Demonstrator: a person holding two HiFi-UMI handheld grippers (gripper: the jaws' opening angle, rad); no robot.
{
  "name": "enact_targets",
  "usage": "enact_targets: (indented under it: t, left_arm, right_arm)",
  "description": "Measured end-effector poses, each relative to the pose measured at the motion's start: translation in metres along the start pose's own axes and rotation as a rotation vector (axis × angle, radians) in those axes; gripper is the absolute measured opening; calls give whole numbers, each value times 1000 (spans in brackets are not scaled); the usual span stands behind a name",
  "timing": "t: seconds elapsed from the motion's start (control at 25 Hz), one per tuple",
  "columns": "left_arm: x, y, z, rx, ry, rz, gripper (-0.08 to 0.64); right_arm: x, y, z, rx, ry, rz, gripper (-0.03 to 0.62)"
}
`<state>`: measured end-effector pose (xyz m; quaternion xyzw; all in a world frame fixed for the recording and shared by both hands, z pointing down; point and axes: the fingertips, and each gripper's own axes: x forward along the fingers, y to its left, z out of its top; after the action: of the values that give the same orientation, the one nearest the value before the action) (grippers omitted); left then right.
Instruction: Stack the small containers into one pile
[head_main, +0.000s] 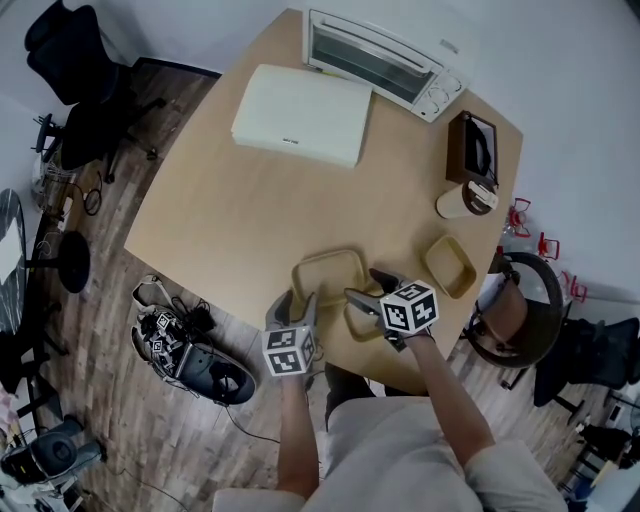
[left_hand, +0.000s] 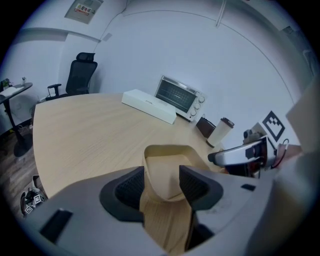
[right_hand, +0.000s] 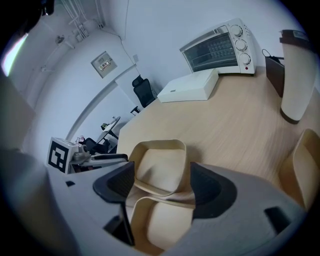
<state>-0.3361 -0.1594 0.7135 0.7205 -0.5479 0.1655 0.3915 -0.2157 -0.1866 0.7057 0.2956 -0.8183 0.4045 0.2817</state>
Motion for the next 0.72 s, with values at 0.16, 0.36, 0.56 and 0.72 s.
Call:
enact_targets:
  t: [0.16, 0.36, 0.56, 0.72]
  left_arm:
    - [6, -1, -3, 0, 28, -5, 212]
    - [8, 0, -2, -10, 41, -23, 212]
    - [8, 2, -5, -19, 35, -15, 212]
    - [10, -1, -2, -20, 31, 0, 212]
  right_arm:
    - [7, -2, -1, 3, 23, 9, 354]
    - [16, -1, -4, 22, 31, 20, 356]
    - [21, 3, -5, 5, 41, 23, 357]
    - [17, 3, 2, 12, 16, 50, 357]
